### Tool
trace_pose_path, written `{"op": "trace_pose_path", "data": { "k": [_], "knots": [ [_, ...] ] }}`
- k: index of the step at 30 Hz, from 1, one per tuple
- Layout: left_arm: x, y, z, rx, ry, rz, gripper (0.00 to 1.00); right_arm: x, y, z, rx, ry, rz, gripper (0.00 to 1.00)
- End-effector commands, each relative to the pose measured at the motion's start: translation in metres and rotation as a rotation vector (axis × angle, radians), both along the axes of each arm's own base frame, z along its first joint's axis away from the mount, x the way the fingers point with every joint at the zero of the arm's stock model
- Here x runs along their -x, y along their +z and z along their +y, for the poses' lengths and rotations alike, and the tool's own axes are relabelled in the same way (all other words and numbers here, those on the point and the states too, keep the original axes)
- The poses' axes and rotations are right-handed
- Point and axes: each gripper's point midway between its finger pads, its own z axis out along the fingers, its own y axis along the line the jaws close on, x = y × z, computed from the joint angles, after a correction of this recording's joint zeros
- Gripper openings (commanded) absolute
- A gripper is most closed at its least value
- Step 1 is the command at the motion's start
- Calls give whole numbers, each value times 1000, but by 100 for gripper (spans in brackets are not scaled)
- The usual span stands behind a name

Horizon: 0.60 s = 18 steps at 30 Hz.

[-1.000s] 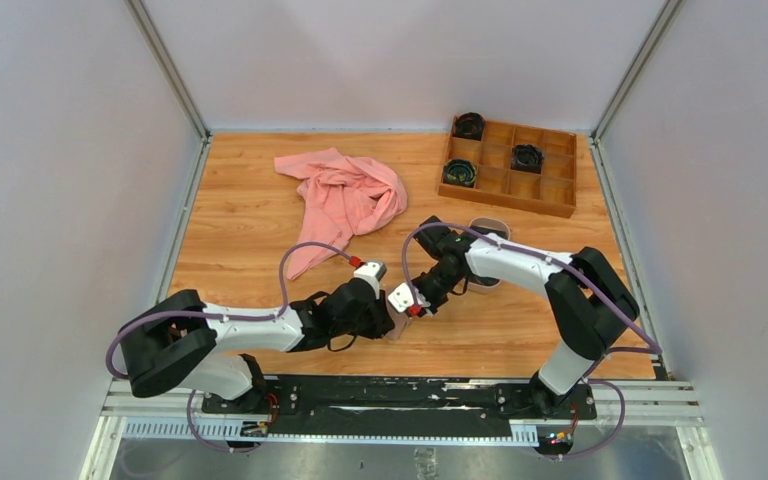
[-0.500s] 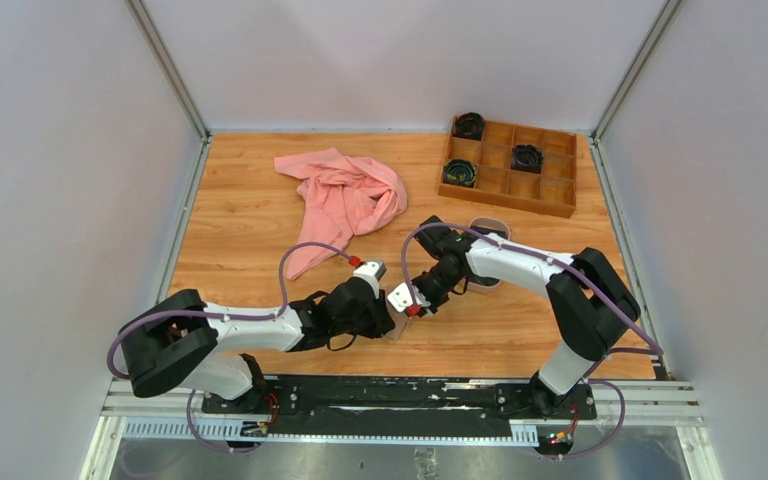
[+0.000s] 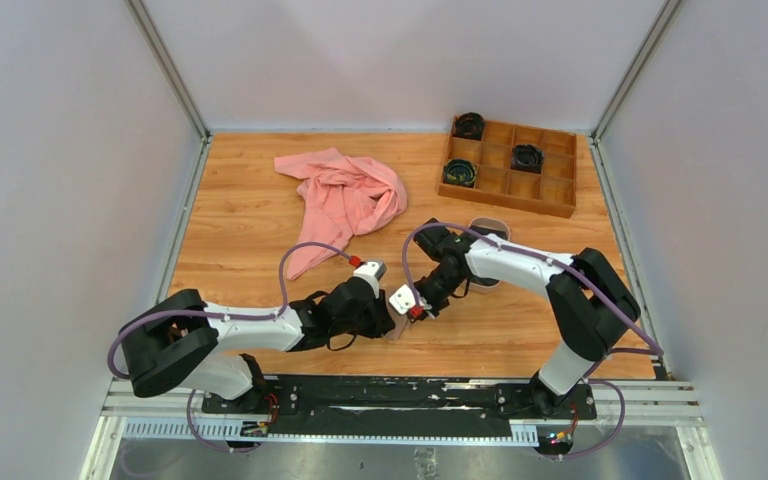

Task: Put the credit cards into the card holder
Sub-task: Close the card holder at the center of the board.

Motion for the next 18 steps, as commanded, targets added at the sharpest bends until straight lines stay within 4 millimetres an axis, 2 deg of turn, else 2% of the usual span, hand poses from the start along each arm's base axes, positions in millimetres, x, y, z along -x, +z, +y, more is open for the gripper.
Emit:
{"op": "trace_pose_path", "data": {
  "k": [1,5,14,18],
  "knots": [
    [14,-31,23,-110,-14,66,14,18,7,0,-8,53,40,14],
    [14,-30,22,-107,-15,65,14,12,7,1,7,48,17,1],
    [15,-34,22,-112,-19,72,14,-8,10,17,-16,35,-52,0],
    [15,-32,21,-86,-19,81,14,-4,4,25,-14,83,-60,0]
  ]
}}
